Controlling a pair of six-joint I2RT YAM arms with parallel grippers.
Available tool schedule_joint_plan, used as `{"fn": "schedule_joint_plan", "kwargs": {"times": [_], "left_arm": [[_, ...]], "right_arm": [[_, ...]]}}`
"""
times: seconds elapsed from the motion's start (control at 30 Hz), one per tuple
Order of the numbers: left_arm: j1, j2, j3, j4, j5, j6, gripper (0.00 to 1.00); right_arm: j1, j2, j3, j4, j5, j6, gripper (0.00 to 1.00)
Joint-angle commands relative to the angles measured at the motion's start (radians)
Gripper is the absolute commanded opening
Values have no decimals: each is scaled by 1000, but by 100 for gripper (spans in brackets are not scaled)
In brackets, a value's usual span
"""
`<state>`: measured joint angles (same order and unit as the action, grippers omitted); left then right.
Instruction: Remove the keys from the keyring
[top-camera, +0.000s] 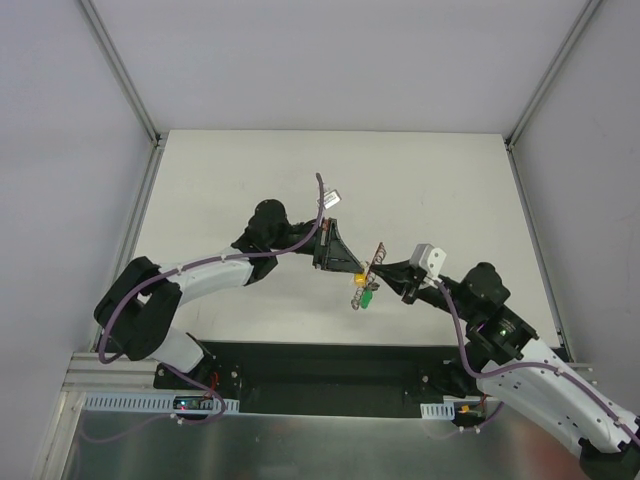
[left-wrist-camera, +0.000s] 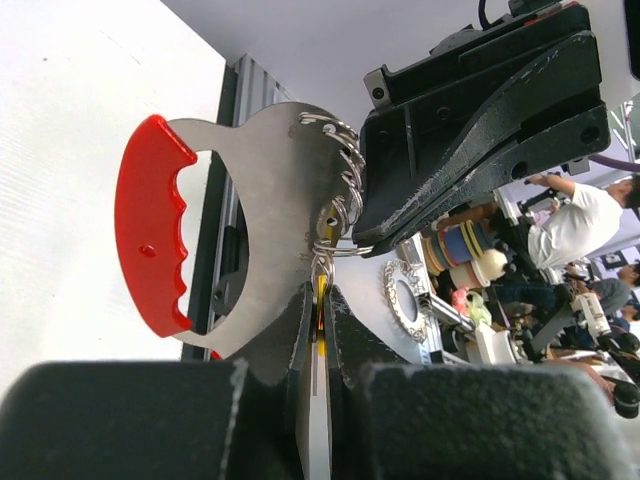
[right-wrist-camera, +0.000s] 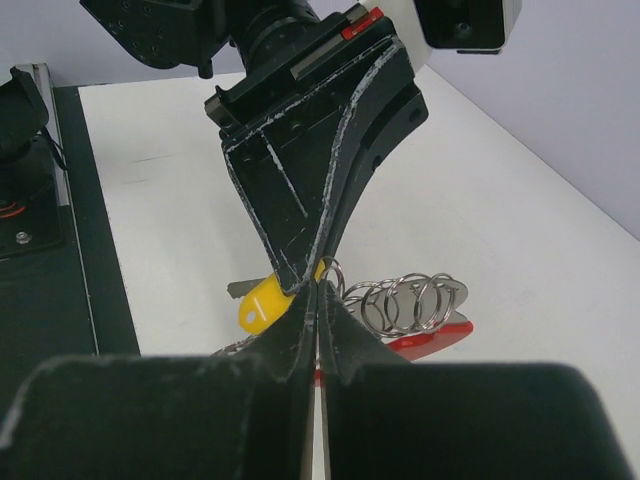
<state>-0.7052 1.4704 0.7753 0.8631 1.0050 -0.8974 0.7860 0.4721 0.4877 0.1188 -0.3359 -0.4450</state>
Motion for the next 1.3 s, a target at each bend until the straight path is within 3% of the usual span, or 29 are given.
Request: {"fn": "schedule_joint_plan", "kwargs": {"times": [0.0, 0.27, 0.43, 0.57, 0.63, 0.67, 0.7, 0.8, 0.93, 1.27], "left_arm": [[12, 36, 21, 103, 49, -83, 0], [12, 99, 19, 243, 87, -205, 2], [16, 61, 7, 257, 87, -163, 22], [29, -11, -1, 118, 75, 42, 34], [30, -82, 7, -40, 54, 183, 37], [30, -105, 19, -134, 0, 344, 39], [30, -125, 31, -315, -34, 410, 40], [30, -177, 65, -461, -104, 529, 42], [29, -212, 70, -467, -101, 577, 43], [-36, -197, 104, -463, -66, 862, 41]], "right_arm": [[1, -7, 3, 139, -34, -24, 1], [2, 16, 5, 168, -57, -29, 1], [1, 11, 0, 162, -52, -27, 1], [2, 8, -1, 148, -52, -12, 1], [2, 10, -6, 143, -64, 3, 1], [2, 11, -11, 140, -60, 12, 1], [1, 10, -14, 140, -55, 18, 1], [2, 5, -27, 139, -43, 28, 1], [2, 5, -28, 143, -43, 34, 1], [2, 20, -23, 174, -58, 63, 1]]}}
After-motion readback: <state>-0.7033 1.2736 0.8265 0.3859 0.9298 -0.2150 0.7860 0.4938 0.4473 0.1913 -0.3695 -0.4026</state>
